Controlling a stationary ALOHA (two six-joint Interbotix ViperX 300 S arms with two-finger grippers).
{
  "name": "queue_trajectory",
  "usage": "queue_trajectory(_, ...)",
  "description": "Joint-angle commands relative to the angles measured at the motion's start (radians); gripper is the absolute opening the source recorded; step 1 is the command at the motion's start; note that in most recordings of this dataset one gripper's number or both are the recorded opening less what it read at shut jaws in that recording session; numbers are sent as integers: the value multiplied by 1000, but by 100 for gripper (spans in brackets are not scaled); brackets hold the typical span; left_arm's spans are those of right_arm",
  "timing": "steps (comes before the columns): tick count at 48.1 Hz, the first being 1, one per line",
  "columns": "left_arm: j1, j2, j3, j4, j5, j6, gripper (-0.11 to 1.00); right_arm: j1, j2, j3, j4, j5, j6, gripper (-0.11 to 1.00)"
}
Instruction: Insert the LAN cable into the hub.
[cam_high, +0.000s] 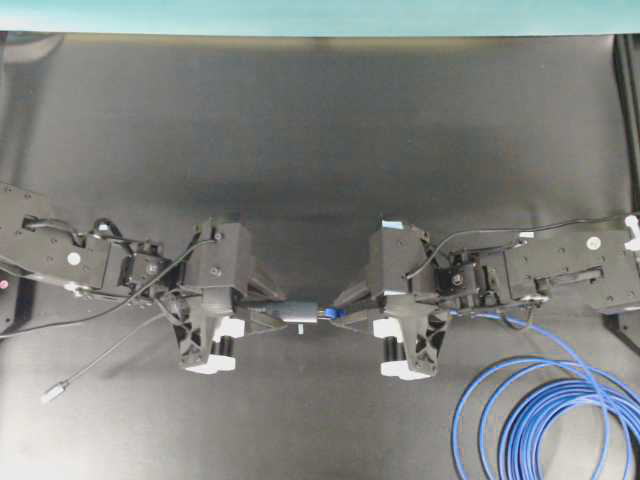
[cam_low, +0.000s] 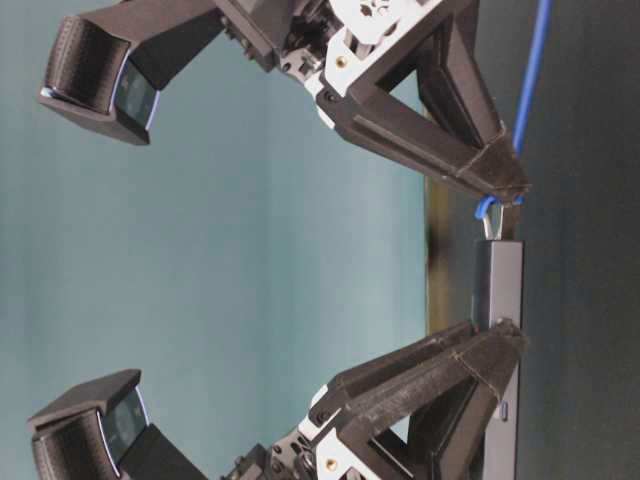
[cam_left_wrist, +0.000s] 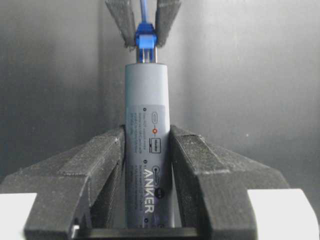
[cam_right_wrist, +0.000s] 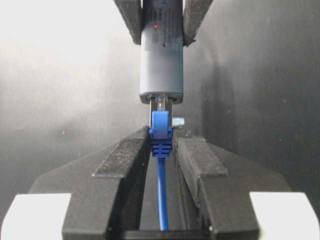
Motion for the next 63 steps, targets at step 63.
queue_trajectory(63,11,55,-57,3,-40,20,28,-8,35,-61,-8,32,-26,14)
